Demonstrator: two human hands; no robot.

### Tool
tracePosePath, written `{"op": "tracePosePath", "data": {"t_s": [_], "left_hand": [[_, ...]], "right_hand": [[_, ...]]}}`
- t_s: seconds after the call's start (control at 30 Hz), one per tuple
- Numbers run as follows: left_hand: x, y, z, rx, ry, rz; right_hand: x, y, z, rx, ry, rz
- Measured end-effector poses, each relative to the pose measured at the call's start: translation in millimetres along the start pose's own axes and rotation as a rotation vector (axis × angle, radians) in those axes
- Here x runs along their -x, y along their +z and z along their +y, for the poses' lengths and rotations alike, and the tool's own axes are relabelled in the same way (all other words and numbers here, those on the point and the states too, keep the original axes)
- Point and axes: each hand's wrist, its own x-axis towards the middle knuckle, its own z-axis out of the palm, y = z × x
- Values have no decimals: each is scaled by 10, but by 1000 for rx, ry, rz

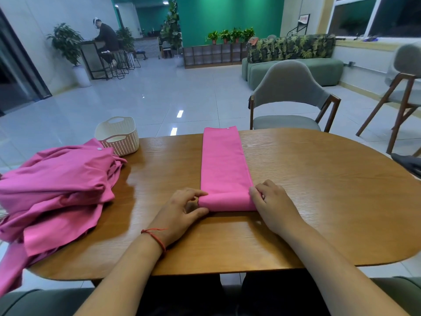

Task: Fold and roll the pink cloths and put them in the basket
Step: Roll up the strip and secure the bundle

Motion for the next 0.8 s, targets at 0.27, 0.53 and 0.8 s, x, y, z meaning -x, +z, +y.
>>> {"op": "tracePosePath", "data": {"t_s": [0.27,0.53,0.8], "left_hand": [[-53,14,-49,-6,-35,-27],[-72,44,-114,34,-64,-35],[-50,81,-73,-46,-40,3]], "right_hand": [[61,-21,21,11,-34,9],[140,-84,-21,-41,-193,24],[92,-83,-19,2,-198,-20]]}}
